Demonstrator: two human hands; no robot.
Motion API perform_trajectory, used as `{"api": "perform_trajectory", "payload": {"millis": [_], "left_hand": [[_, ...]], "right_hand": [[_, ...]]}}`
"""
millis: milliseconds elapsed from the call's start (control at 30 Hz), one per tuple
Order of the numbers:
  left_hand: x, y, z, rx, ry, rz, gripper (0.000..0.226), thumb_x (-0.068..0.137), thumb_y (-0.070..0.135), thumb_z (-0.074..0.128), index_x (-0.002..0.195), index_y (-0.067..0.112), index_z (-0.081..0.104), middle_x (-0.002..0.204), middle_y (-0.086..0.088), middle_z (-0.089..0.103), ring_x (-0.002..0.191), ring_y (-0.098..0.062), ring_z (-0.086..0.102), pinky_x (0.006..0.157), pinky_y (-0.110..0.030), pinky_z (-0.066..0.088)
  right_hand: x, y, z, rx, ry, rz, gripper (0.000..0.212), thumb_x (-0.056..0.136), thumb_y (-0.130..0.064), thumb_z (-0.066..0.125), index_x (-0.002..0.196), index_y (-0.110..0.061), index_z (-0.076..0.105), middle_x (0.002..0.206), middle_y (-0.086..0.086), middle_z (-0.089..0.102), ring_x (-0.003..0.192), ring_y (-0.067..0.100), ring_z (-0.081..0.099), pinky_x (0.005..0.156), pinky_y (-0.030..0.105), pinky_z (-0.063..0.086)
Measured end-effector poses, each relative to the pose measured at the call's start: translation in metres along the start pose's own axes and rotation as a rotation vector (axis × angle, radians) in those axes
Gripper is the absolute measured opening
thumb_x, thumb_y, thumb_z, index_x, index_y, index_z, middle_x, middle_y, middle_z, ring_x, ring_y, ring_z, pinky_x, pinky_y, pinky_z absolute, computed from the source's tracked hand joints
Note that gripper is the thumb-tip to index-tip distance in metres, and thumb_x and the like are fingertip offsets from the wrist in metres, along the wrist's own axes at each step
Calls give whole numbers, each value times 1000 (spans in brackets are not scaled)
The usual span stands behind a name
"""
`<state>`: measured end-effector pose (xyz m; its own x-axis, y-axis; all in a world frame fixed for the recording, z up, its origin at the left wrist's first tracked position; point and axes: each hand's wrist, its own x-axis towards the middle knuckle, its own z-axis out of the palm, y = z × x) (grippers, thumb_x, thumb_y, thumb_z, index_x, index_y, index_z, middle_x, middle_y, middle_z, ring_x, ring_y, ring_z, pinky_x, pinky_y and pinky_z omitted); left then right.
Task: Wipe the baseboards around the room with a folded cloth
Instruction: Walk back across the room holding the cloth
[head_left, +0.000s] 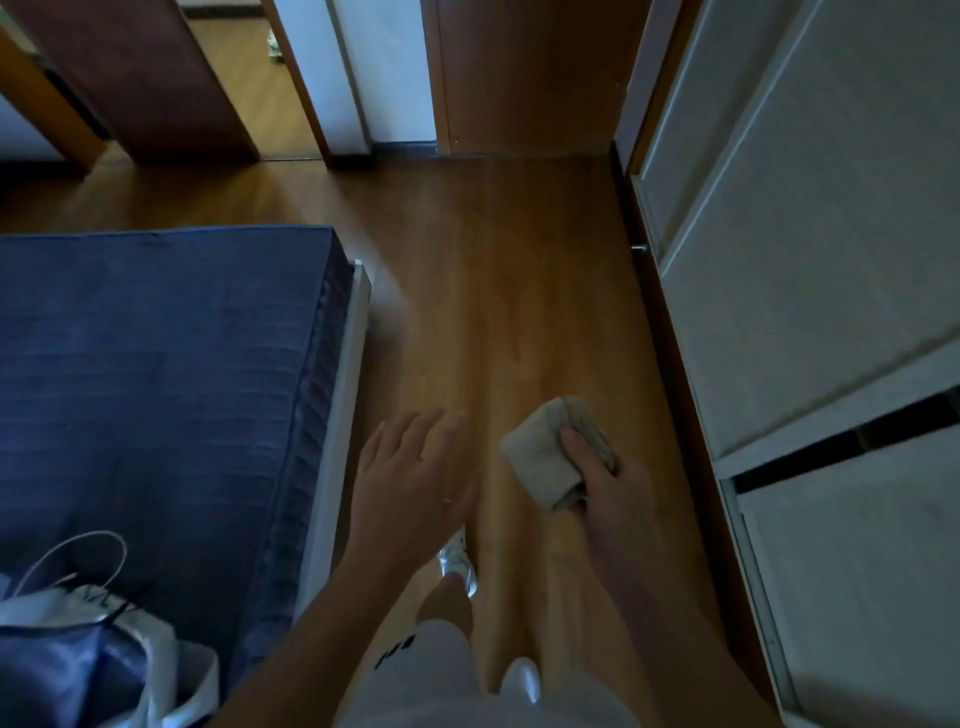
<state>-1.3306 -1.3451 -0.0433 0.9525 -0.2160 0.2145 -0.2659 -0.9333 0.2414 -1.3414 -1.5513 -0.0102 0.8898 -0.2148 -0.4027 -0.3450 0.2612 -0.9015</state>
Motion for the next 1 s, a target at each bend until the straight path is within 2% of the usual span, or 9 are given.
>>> {"api": "perform_trajectory", "payload": {"millis": [67, 167, 233, 400, 467, 767, 933, 1000], "left_hand": [[30, -17, 7, -4, 15, -9, 58, 92, 56, 49, 138, 21, 58, 139, -3, 59, 130, -25, 50, 104, -51, 45], [85, -48, 14, -4, 35, -21, 57, 91, 55, 52, 137, 22, 59, 139, -3, 59, 129, -26, 51, 105, -50, 44], [124, -71, 16, -14, 56, -27, 55, 90, 52, 56, 135, 21, 61, 137, -2, 60, 128, -26, 52, 104, -49, 43], [214, -121, 17, -14, 89, 3, 54, 89, 50, 59, 134, 20, 62, 136, -2, 60, 126, -25, 53, 104, -48, 43], [251, -137, 17, -10, 107, 19, 54, 89, 49, 58, 134, 19, 63, 136, -3, 60, 126, -26, 54, 104, -47, 43], [373, -182, 31, -13, 83, 7, 56, 89, 50, 57, 135, 19, 62, 136, -4, 60, 127, -25, 52, 106, -44, 41], [443, -201, 50, -10, 52, -19, 57, 90, 51, 54, 137, 19, 60, 139, -4, 59, 128, -26, 53, 108, -45, 40], [478, -206, 60, -3, 49, -34, 58, 90, 52, 54, 138, 20, 60, 139, -4, 59, 129, -26, 53, 108, -45, 40]], "right_hand": [[30, -6, 15, 10, -7, 24, 17, 87, -38, 72, 99, -27, 78, 105, 2, 76, 103, 22, 71, 100, 56, 50], [81, -21, 46, 99, -9, 93, 43, 74, -43, 76, 108, -17, 74, 109, 4, 75, 105, 21, 71, 103, 53, 49], [118, -33, 69, 121, -6, 114, 53, 71, -43, 77, 114, -12, 71, 109, 5, 75, 105, 21, 71, 104, 51, 49], [198, -70, 126, 104, -15, 77, 34, 87, -29, 70, 116, -11, 70, 109, 5, 75, 104, 20, 71, 97, 46, 54], [227, -85, 146, 92, -27, 52, 33, 90, -28, 68, 119, -11, 68, 111, 5, 75, 106, 20, 71, 96, 44, 54], [341, -128, 202, 67, -10, 48, 35, 90, -27, 68, 120, -8, 68, 110, 8, 75, 105, 22, 71, 94, 43, 55], [413, -149, 215, 8, 9, 40, 38, 87, -32, 71, 114, -5, 70, 101, 10, 75, 94, 23, 73, 77, 29, 58], [449, -162, 222, 23, -3, 37, 42, 84, -33, 72, 113, -3, 70, 102, 12, 74, 96, 25, 72, 79, 31, 58]]}}
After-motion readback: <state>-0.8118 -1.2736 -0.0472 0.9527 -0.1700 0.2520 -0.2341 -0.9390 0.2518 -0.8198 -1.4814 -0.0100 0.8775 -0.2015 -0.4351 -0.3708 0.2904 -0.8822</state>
